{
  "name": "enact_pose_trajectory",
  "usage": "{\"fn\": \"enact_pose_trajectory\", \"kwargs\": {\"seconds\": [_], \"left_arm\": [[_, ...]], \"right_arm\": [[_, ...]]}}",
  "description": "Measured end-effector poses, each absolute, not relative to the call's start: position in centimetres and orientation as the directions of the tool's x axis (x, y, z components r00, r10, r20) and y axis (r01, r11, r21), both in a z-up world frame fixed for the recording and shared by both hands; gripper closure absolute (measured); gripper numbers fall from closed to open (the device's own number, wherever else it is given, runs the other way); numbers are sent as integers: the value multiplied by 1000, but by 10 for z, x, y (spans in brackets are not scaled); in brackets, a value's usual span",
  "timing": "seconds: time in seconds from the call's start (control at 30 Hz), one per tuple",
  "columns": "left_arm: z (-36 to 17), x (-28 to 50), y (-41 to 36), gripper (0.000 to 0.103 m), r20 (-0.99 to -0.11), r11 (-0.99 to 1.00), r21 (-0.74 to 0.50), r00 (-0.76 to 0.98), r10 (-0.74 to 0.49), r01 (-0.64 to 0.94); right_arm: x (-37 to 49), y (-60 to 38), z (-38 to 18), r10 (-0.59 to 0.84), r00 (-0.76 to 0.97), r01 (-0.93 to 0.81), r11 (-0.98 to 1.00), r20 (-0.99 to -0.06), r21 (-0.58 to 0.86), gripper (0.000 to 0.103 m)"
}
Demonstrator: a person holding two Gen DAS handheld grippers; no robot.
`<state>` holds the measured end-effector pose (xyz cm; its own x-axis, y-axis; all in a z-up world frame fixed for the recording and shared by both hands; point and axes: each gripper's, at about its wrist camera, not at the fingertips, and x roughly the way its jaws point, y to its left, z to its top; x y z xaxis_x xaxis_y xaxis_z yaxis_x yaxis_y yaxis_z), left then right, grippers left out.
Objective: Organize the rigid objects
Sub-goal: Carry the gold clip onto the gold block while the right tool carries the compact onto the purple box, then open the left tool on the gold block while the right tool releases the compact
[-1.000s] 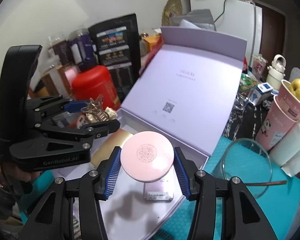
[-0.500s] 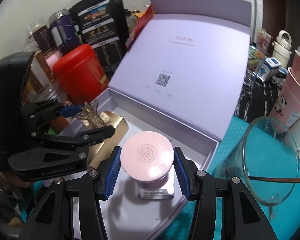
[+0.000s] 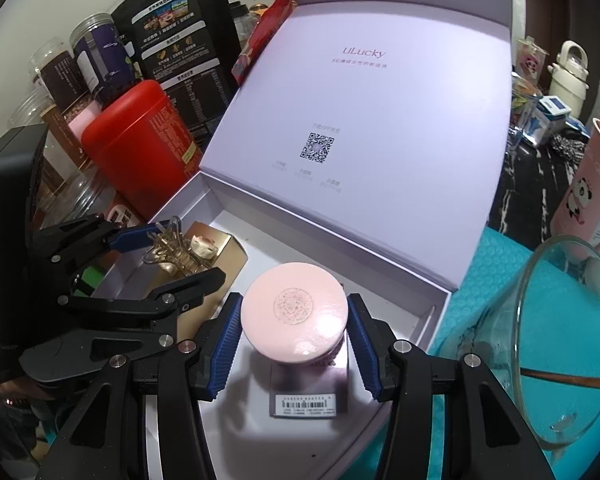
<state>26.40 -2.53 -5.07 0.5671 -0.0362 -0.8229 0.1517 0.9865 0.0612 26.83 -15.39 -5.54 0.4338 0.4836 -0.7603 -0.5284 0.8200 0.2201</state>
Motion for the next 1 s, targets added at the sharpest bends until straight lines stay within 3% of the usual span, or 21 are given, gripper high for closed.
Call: {"fn": "enact_pose_trajectory", "kwargs": {"seconds": [0.2, 0.33, 1.0], "left_arm": [[-50, 263, -20, 43, -830, 991, 32, 555, -46, 130], [-46, 260, -17, 22, -827, 992, 39, 561, -34, 117], [7, 227, -10, 22, -753, 994, 48, 657, -29, 98]], "right_arm": [[265, -153, -53, 475, 444, -529, 824, -760, 205, 49], [261, -153, -50, 476, 447, -534, 822, -757, 201, 44], [229, -159, -10, 463, 531, -524, 838, -710, 154, 44]]}}
